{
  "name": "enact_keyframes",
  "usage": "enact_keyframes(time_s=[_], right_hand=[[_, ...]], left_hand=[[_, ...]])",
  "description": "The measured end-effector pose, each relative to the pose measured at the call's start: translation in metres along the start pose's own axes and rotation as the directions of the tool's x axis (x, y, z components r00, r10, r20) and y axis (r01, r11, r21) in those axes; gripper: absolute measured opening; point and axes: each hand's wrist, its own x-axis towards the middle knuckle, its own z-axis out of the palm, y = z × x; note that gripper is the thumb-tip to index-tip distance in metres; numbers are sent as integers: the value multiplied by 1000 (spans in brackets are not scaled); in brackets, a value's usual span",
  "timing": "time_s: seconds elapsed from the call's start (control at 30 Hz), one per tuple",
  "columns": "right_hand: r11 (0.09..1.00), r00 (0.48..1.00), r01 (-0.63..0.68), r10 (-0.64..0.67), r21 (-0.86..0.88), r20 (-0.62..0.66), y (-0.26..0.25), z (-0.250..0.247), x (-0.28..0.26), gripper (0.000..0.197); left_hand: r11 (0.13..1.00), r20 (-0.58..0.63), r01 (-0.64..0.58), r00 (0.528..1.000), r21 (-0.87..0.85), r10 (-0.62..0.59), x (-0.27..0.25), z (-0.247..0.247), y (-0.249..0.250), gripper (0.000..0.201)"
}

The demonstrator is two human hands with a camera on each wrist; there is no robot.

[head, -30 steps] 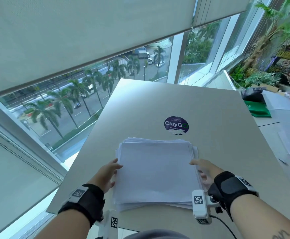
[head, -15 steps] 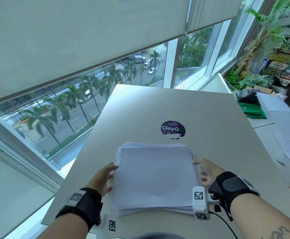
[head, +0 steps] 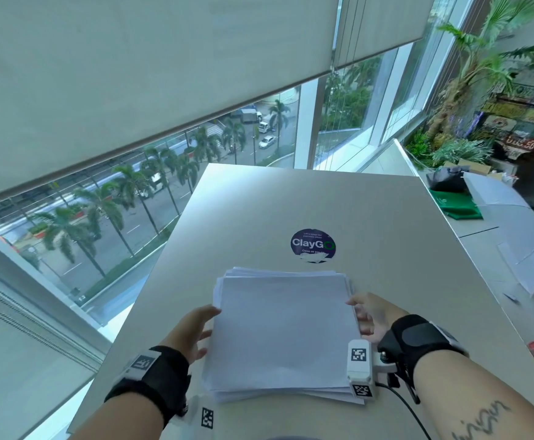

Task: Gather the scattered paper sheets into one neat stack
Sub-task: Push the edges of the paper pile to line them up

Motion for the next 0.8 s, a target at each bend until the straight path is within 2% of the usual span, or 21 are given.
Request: enact_keyframes(time_s=[0.1,0.17,0.27,0.33,0.4,0.53,0.6,0.67,0.7,0.8], right_hand=[[999,999,26,-25,44,-30,2,-5,8,17],[1000,1000,-1,1,-1,15,1,2,7,12],[999,999,-33,33,-31,-9,-1,4,3,9],[999,998,7,-9,-35,-65,-1,3,9,17],[1000,998,3,-4,-24,-58,-1,7,11,23],[999,998,-28,27,-20,-55,3,7,10,11],[999,995,-12,16,43,-102,5,5,15,8],[1000,988,3,0,20,-152,4,11,18,19],[1000,982,7,-5,10,-189,3,15,18,17],[1000,964,-3,-3,-23,-268,-1,24,17,10]], left_hand=[[1000,-33,-12,999,-20,11,6,0,0,7],[1000,9,-3,1000,4,3,1,6,1,14],[1000,-27,-6,1000,26,7,1,8,6,23],[1000,-46,-23,999,7,23,2,8,6,18],[999,-37,-32,999,-6,32,2,13,5,10],[1000,-39,-9,999,-27,8,2,15,7,19],[1000,-66,6,998,-17,-7,5,13,6,19],[998,-87,14,996,65,-9,6,16,3,13],[995,-92,19,996,97,-10,7,18,2,14],[990,-78,43,996,138,-32,9,23,3,31]])
